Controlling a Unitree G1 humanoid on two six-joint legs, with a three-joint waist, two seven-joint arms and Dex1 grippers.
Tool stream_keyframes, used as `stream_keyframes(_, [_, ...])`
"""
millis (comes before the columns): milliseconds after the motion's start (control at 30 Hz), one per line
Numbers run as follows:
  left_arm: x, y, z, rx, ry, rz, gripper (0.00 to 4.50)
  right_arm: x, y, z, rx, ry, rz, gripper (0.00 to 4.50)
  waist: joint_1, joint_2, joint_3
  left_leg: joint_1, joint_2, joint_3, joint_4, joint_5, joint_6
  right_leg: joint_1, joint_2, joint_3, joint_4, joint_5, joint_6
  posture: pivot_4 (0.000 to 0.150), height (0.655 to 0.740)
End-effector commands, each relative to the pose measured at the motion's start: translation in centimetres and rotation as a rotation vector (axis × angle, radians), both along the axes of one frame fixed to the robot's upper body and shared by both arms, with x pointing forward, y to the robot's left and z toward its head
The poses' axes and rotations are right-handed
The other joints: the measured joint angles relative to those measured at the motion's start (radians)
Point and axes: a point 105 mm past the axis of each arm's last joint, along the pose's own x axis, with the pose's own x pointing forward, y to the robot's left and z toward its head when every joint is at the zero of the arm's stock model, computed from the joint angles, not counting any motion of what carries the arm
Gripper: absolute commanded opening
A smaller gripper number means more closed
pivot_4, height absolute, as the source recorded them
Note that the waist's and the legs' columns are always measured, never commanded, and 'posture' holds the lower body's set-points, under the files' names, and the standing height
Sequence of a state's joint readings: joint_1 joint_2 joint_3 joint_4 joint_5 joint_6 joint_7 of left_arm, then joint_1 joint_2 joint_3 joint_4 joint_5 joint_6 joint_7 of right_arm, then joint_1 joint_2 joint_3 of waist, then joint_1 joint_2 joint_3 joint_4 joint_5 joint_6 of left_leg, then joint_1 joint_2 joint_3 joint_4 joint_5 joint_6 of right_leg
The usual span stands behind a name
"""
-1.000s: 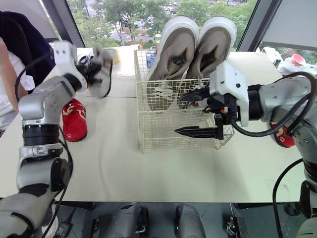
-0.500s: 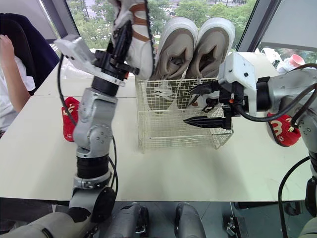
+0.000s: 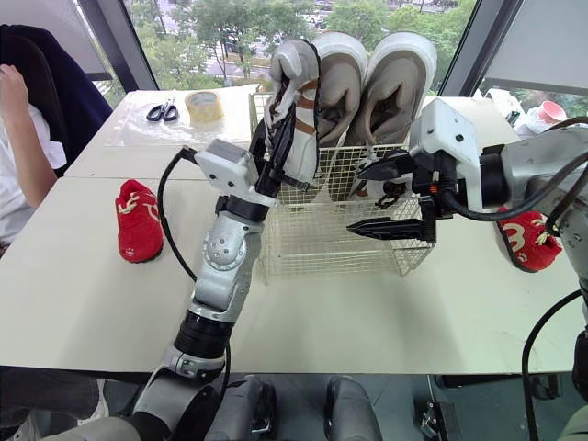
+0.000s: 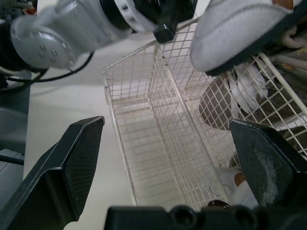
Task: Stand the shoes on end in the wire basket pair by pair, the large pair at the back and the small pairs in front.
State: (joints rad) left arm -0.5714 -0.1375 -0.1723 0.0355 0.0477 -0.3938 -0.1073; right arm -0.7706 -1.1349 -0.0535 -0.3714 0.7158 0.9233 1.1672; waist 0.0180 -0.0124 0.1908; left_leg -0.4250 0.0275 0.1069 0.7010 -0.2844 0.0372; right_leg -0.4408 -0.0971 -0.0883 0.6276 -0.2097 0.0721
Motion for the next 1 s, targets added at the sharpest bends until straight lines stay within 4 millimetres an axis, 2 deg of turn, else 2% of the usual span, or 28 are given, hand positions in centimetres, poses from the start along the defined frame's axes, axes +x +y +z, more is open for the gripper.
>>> stream_keyframes(33, [0.0, -0.8, -1.4, 0.008, -0.007, 0.036, 0.10, -0.6, 0.0, 1.3, -0.019, -0.044, 0.006, 4.50, -0.001, 0.000, 0.000, 0.000, 0.000, 0.000, 0.000, 0.000, 0.000, 0.000, 0.000, 0.000, 0.000, 0.000, 0.000, 0.150, 0.7400])
stream_keyframes(333, [-0.6, -1.5, -4.6, -0.024, 0.029, 0.018, 0.10, -0.6, 0.0, 1.7, -0.031, -0.042, 0.012, 4.50, 0.022, 0.004, -0.003, 0.001, -0.001, 0.000, 0.000, 0.001, 0.002, 0.002, -0.001, 0.000, -0.001, -0.002, -0.004, 0.150, 0.7400])
stream_keyframes(400, [-1.0, -1.8, -5.3, -0.011, 0.038, 0.003, 1.18, -0.6, 0.0, 1.7, -0.034, -0.041, 0.016, 4.50, 0.025, 0.004, -0.003, 0.001, -0.001, 0.000, 0.001, 0.001, 0.003, 0.002, -0.001, 0.000, -0.002, -0.002, -0.005, 0.150, 0.7400])
stream_keyframes(433, [-1.1, -1.8, -5.7, -0.005, 0.046, -0.001, 1.53, -0.6, 0.0, 1.7, -0.036, -0.040, 0.017, 4.50, 0.025, 0.004, -0.003, 0.001, -0.001, 0.000, 0.001, 0.001, 0.003, 0.003, -0.002, 0.000, -0.003, -0.001, -0.005, 0.150, 0.7400])
stream_keyframes(600, [-1.6, -1.8, -8.1, 0.054, 0.104, -0.039, 4.09, -0.4, -0.1, 1.7, -0.041, -0.042, 0.018, 4.50, 0.024, 0.006, -0.004, 0.001, 0.000, 0.000, 0.001, 0.002, 0.004, 0.006, -0.002, -0.001, -0.009, 0.001, -0.007, 0.150, 0.7400])
stream_keyframes(633, [-1.6, -1.7, -8.4, 0.064, 0.113, -0.045, 4.48, -0.4, -0.1, 1.7, -0.041, -0.043, 0.018, 4.50, 0.022, 0.006, -0.005, 0.001, 0.000, 0.000, 0.001, 0.002, 0.004, 0.006, -0.002, -0.001, -0.010, 0.001, -0.007, 0.150, 0.7400])
stream_keyframes(800, [-1.8, 0.4, -10.3, 0.141, 0.187, -0.054, 4.48, -0.1, -0.3, 1.6, -0.039, -0.052, 0.014, 4.50, 0.010, 0.013, -0.009, 0.001, 0.002, 0.000, -0.001, 0.001, 0.004, 0.005, -0.001, -0.001, -0.010, 0.001, -0.007, 0.150, 0.7400])
stream_keyframes(867, [-1.9, 1.8, -10.1, 0.162, 0.201, -0.063, 4.48, 0.1, -0.5, 1.6, -0.034, -0.057, 0.001, 4.50, 0.004, 0.017, -0.012, 0.002, 0.003, 0.000, -0.002, 0.001, 0.004, 0.004, 0.000, -0.001, -0.010, 0.001, -0.007, 0.150, 0.7400])
stream_keyframes(1000, [-2.8, 4.3, -8.2, 0.211, 0.214, -0.162, 4.48, 0.3, -1.4, 1.6, -0.011, -0.055, -0.048, 4.50, -0.007, 0.018, -0.013, 0.004, 0.004, -0.001, -0.002, 0.002, 0.004, 0.005, 0.002, -0.002, -0.007, 0.002, -0.008, 0.150, 0.7400])
